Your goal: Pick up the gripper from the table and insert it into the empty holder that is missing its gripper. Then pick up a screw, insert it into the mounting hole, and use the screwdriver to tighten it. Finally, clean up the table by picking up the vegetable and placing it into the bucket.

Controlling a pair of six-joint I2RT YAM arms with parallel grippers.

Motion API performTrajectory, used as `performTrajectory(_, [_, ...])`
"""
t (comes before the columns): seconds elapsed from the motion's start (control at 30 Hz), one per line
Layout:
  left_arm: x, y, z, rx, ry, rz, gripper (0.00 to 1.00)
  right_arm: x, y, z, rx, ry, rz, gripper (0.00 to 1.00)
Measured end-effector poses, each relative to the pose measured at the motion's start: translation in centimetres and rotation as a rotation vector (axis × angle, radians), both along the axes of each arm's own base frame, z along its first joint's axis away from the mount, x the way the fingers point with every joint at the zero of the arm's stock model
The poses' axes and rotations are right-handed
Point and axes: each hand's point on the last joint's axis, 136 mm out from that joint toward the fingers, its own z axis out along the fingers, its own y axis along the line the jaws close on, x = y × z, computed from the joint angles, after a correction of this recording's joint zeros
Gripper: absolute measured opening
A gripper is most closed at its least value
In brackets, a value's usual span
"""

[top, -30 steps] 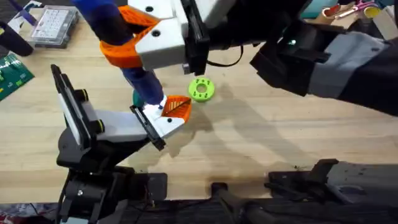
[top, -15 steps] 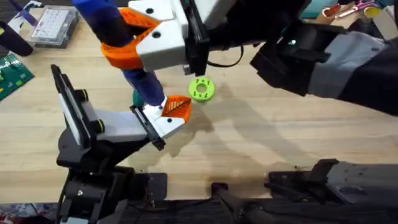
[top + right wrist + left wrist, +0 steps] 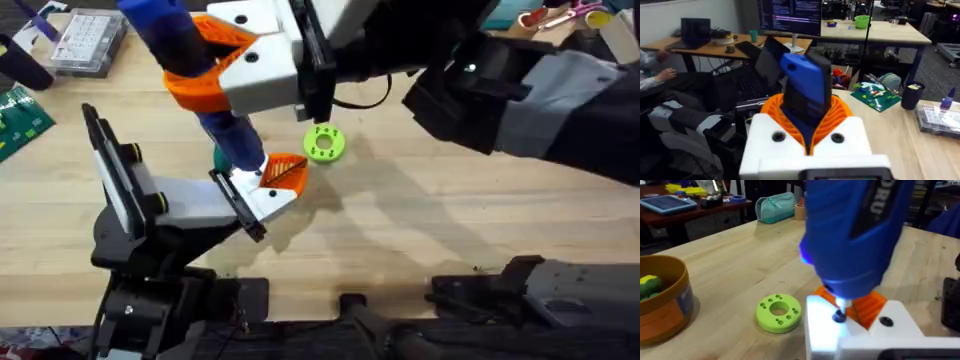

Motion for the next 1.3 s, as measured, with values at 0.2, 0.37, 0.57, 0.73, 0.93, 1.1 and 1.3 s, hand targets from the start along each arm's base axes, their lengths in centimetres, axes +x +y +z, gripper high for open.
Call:
performTrajectory(0.2, [0.00, 0.00, 0.00, 0.000, 0.000, 0.000, 0.017, 0.00, 0.00, -0.01, 0.000, 0.000, 0.000, 0.027])
performTrajectory(0.37, [-0.02, -0.01, -0.02, 0.000, 0.001, -0.001, 0.017, 0.21, 0.20, -0.43, -0.006, 0.005, 0.000, 0.027])
performTrajectory(0.57, [-0.02, -0.01, -0.03, -0.002, 0.005, -0.001, 0.017, 0.32, 0.30, -0.57, -0.006, 0.003, -0.001, 0.027])
performTrajectory(0.73, [-0.02, -0.01, -0.03, -0.002, 0.005, -0.001, 0.017, 0.32, 0.30, -0.58, -0.006, 0.004, -0.001, 0.027])
performTrajectory(0.93, [-0.02, -0.02, -0.03, -0.002, 0.005, -0.001, 0.017, 0.32, 0.30, -0.59, -0.006, 0.004, -0.001, 0.027])
performTrajectory(1.1, [-0.04, -0.03, -0.05, -0.003, 0.008, -0.003, 0.017, 0.36, 0.33, -0.85, -0.018, 0.014, -0.001, 0.027])
performTrajectory(1.3, [-0.08, -0.09, -0.17, -0.006, 0.019, -0.008, 0.017, 0.39, 0.36, -0.98, -0.023, 0.011, -0.002, 0.027])
